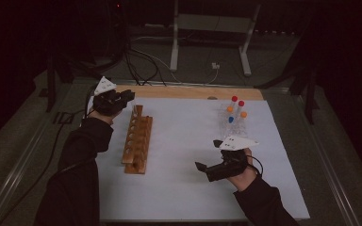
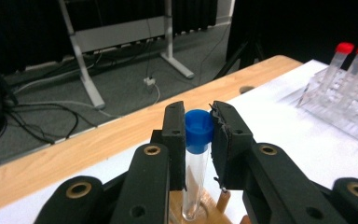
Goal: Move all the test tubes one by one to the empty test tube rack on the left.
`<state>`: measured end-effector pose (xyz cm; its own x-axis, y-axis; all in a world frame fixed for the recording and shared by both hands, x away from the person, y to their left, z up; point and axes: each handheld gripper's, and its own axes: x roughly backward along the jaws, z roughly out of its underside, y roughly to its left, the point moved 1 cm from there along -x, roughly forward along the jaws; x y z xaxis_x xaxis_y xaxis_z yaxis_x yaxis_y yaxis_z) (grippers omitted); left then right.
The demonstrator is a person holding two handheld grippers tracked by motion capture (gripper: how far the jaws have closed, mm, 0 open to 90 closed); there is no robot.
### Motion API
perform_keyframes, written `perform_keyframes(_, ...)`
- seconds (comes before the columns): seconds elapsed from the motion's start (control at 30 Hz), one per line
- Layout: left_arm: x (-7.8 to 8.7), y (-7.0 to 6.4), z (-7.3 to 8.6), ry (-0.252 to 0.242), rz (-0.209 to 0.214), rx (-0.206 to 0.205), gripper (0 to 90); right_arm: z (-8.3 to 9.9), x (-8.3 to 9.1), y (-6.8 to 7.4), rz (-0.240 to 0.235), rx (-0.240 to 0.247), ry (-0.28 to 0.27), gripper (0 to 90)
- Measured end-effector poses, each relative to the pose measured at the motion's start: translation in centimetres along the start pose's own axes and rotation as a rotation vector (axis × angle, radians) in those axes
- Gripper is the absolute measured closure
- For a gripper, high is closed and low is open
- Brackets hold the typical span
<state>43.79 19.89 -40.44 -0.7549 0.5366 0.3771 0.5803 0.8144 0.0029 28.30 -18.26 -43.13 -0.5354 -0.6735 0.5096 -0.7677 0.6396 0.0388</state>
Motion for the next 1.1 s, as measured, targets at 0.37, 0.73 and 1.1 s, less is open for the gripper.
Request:
perform_keyframes(0.37,-1.6,-0.5,2.8,0.039,-0.002,0.004,77.5,0.0,0.0,0.0,-0.002,-0.003,-0.002,0.0)
perform_keyframes(0.73,-2.6,-0.6,5.0,0.04,-0.019,0.011,77.4,0.1,0.1,0.0,-0.003,-0.004,-0.004,0.0)
perform_keyframes(1.1,-2.8,-0.6,4.9,0.061,-0.015,0.02,77.0,0.0,0.2,0.0,-0.002,-0.002,-0.006,0.0)
